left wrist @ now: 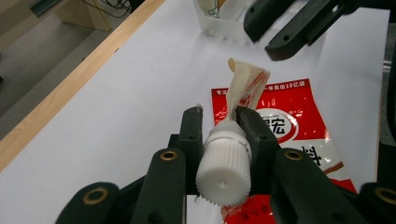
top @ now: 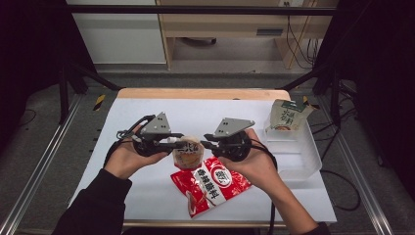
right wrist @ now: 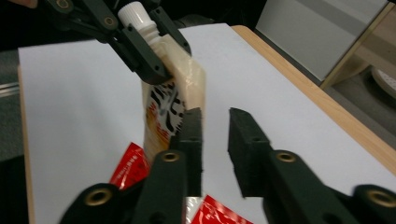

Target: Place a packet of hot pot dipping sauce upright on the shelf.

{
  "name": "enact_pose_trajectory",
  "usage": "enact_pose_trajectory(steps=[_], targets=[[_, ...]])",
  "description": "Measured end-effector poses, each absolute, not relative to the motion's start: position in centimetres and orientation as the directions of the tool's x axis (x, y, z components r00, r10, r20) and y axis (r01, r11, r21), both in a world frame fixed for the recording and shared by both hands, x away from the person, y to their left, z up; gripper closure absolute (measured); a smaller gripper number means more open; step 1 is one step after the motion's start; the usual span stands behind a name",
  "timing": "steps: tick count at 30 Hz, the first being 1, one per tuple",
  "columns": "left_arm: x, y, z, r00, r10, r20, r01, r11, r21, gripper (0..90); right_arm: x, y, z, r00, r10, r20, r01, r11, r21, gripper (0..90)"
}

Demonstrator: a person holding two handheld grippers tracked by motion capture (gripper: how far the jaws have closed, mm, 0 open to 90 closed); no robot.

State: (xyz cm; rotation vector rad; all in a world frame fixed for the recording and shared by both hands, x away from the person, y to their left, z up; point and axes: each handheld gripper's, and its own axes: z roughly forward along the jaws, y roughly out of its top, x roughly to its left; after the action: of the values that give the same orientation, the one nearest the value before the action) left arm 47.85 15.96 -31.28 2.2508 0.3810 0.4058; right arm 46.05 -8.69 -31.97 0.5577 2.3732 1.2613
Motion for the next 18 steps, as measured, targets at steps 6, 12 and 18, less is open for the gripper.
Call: enact_pose_trajectory(steps=[6, 12, 18], targets=[[47.8, 15.6, -31.4, 0.908, 0.378, 0.18, 0.122, -0.65, 0.75, 73.0, 46.5, -8.9, -31.1, -0.856, 0.442, -0.27, 0.106, 0.659, 0.744, 45.6], [47.7, 14.9, -31.6, 0.919, 0.35, 0.183, 0.103, -0.66, 0.744, 73.1, 46.8, -8.5, -30.6, -0.894, 0.324, -0.308, 0.047, 0.753, 0.656, 33.7], [47.5, 14.4, -31.5, 0.926, 0.327, 0.187, 0.085, -0.666, 0.741, 73.1, 47.0, -7.8, -30.5, -0.91, 0.282, -0.302, 0.04, 0.787, 0.616, 26.4]])
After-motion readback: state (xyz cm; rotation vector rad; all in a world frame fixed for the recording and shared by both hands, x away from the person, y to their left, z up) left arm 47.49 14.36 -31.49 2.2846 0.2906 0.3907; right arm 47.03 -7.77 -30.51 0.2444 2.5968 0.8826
